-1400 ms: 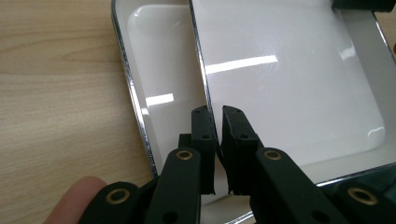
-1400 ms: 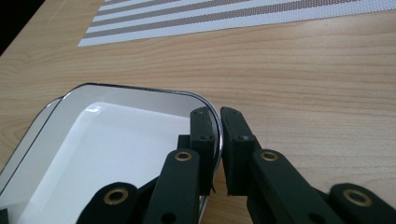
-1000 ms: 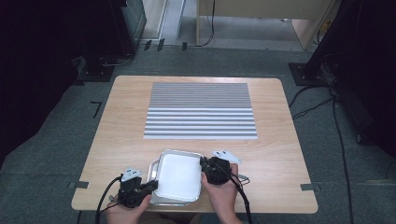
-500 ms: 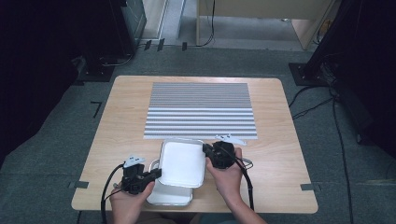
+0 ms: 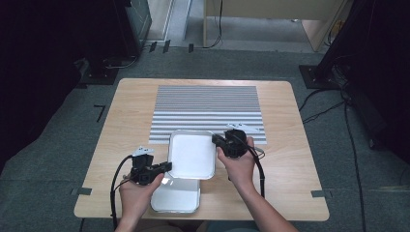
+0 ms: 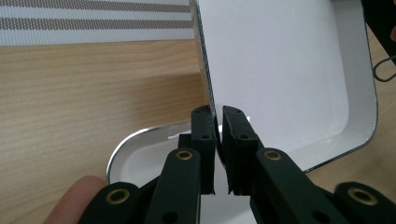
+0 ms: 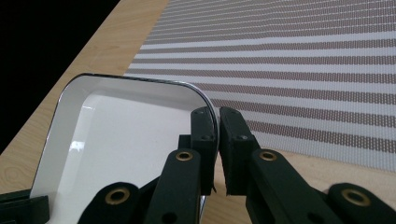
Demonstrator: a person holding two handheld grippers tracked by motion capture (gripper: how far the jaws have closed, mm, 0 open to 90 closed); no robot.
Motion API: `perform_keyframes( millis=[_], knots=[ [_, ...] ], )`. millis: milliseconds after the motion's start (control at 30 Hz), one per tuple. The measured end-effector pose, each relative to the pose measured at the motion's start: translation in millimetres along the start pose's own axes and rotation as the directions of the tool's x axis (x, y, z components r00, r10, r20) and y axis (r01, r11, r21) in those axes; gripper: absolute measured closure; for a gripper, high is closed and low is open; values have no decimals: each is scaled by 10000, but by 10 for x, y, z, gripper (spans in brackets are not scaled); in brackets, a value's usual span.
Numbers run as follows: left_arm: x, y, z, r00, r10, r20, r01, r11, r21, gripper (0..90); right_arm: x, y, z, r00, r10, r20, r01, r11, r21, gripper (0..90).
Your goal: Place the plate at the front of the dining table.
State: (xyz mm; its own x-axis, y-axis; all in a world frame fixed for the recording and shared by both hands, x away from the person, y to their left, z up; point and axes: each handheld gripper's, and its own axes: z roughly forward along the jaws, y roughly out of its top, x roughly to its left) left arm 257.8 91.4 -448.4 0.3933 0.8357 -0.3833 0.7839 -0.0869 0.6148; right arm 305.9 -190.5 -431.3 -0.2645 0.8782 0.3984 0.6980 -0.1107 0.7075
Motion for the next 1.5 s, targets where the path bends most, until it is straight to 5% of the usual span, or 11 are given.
perform_keyframes(
  millis=[667, 867, 1267, 1500],
  knots=[
    [2, 647, 374, 9996, 136, 253, -143, 9996, 261, 840, -336, 568, 211, 9999, 73, -86, -73, 10000, -47, 862],
    [40, 825, 467, 9994, -61, 337, 53, 9997, 256, 840, -482, 721, 338, 9986, 490, -180, -489, 9988, 41, 866],
    [127, 1183, 877, 9994, -323, 142, 312, 9973, 664, 833, -739, 968, 695, 9942, 1076, 24, -1076, 9942, 82, 874],
    [184, 1286, 1157, 9982, -470, -377, 502, 9948, 886, 839, -888, 1009, 960, 9895, 1410, 331, -1409, 9900, -40, 878]
  ],
)
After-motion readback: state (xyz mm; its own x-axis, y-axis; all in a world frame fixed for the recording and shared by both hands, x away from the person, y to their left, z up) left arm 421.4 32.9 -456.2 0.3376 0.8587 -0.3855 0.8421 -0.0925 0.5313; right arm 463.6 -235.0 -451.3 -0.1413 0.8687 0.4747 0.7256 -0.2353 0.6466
